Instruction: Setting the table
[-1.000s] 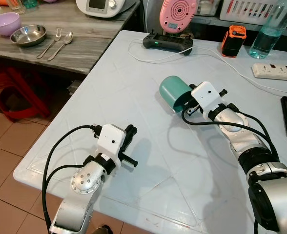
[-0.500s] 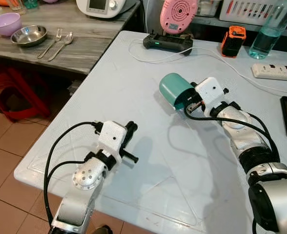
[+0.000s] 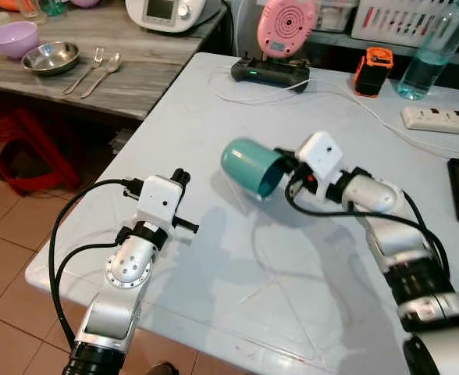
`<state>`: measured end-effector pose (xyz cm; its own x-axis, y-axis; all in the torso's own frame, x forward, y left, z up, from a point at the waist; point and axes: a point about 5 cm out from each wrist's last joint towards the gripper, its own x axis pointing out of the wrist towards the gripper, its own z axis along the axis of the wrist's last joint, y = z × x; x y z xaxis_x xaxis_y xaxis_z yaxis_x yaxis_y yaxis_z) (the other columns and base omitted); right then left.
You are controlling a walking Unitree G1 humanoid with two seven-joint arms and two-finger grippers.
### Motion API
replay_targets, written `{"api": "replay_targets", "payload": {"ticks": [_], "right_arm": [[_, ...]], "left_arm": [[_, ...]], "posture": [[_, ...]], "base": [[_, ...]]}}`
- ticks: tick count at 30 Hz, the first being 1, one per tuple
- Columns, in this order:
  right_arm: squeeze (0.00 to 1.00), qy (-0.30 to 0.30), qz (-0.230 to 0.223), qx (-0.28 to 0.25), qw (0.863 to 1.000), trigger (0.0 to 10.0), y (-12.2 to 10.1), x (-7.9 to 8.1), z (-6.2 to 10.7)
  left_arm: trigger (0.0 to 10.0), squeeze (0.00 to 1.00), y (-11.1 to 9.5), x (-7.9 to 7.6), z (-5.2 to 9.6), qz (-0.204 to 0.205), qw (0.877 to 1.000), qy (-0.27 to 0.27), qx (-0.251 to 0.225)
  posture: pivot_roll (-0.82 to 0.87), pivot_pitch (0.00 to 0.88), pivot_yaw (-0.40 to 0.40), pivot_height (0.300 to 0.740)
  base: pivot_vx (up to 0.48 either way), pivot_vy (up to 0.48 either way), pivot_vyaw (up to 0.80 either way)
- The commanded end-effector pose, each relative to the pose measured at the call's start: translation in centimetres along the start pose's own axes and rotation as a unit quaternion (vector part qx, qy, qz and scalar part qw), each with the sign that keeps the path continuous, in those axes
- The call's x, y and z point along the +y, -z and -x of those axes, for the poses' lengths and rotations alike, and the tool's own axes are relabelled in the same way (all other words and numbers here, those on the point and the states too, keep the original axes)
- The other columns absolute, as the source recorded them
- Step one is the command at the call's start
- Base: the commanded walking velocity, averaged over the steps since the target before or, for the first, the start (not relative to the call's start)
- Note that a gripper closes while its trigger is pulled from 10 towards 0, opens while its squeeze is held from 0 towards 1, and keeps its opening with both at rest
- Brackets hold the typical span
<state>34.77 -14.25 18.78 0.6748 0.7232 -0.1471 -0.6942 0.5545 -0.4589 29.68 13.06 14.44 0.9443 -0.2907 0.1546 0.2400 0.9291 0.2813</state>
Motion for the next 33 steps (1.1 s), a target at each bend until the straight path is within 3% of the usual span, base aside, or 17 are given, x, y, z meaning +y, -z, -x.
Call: {"api": "replay_targets", "payload": {"ticks": [1,9,18,29,31,33], "right_arm": [[0.0,-0.017,0.006,-0.01,1.0,0.0,-0.9,0.0,0.2],[0.0,-0.078,0.008,0.011,0.997,0.0,-2.3,0.3,1.7],[0.0,-0.182,0.036,0.049,0.981,0.0,-3.6,0.5,2.4],[0.0,-0.27,0.078,0.089,0.956,0.0,-4.8,-0.3,2.3],[0.0,-0.306,0.1,0.114,0.94,0.0,-4.9,-0.6,2.6],[0.0,-0.315,0.106,0.123,0.935,0.0,-5.0,-0.8,2.7]], "left_arm": [[10.0,0.0,0.1,0.2,0.0,-0.011,1.0,0.0,-0.002],[10.0,0.0,0.1,0.1,-0.1,-0.03,0.999,0.002,-0.015],[10.0,0.0,0.1,-0.2,-0.2,-0.032,0.999,0.01,-0.021],[10.0,0.0,0.3,-0.6,0.0,-0.035,0.999,0.024,-0.023],[10.0,0.0,0.4,-0.6,0.0,-0.035,0.999,0.026,-0.023],[10.0,0.0,0.4,-0.6,0.0,-0.035,0.999,0.027,-0.023]], "posture": [[-0.05,0.103,0.011,0.74],[-0.06,0.098,0.013,0.74],[-0.07,0.093,0.017,0.74],[-0.08,0.098,0.015,0.74],[-0.08,0.098,0.015,0.74],[-0.08,0.098,0.015,0.74]], "base": [[0.0,0.0,0.0],[0.0,0.0,0.0],[0.0,0.0,0.0],[0.0,0.0,0.0],[0.0,0.0,0.0],[0.0,0.0,0.0]]}}
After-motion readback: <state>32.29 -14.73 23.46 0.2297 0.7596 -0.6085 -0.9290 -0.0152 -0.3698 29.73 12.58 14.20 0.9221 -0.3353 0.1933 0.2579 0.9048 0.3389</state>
